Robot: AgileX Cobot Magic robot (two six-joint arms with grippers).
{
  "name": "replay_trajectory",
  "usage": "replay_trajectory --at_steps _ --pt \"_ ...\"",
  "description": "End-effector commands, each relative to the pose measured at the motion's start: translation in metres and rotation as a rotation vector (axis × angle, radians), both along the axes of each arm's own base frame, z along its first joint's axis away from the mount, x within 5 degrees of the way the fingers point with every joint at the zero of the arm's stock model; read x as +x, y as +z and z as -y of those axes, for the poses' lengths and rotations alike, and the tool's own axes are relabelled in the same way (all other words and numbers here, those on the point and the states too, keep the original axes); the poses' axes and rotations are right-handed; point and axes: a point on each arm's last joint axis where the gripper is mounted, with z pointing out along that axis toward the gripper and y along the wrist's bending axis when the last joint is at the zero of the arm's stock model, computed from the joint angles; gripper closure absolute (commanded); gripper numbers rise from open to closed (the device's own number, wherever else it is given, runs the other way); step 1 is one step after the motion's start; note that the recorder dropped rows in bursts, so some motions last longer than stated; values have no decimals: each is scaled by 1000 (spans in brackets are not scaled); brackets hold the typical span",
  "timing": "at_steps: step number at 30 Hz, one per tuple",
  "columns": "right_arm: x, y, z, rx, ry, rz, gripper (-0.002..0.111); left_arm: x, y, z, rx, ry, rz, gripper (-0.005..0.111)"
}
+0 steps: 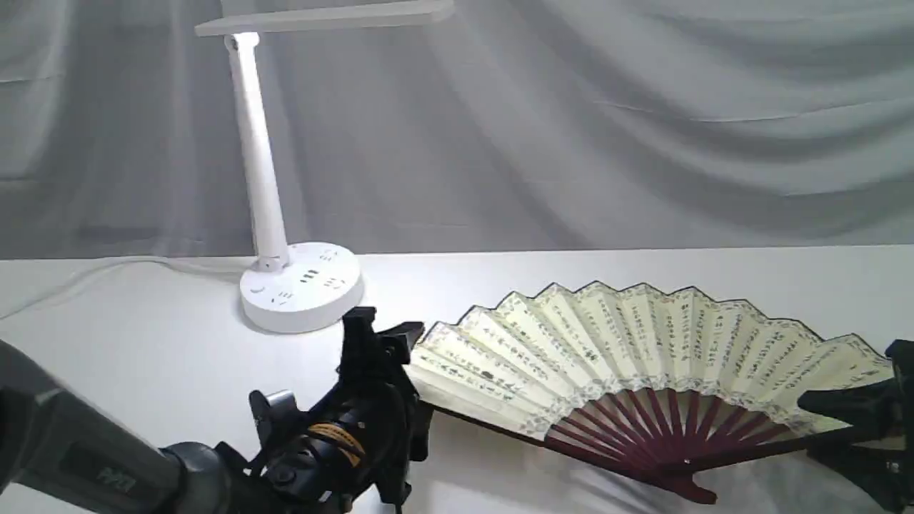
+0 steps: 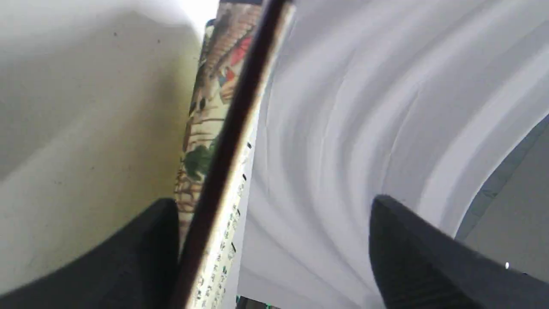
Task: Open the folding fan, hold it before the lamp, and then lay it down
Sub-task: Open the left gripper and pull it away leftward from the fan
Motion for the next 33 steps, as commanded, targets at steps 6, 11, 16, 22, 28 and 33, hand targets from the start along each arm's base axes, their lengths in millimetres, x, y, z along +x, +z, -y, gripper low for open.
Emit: replay_trajectory --at_steps 6,11,16,22,28,33 --pt "2 17 0 -37 13 59 61 12 17 -14 94 -146 -17 41" --pt "1 22 4 -107 -20 30 62 18 24 -38 289 -278 -116 41" --pt "1 27 6 -125 -41 17 62 20 41 -54 437 -371 -103 41" --pt "-1 25 4 -91 -33 -31 63 15 62 -67 561 -367 -166 41" --pt "-6 21 1 -66 3 -110 64 10 83 -71 704 -429 -119 41" --pt "-10 22 2 -75 -8 -181 64 6 98 -72 804 -483 -47 41"
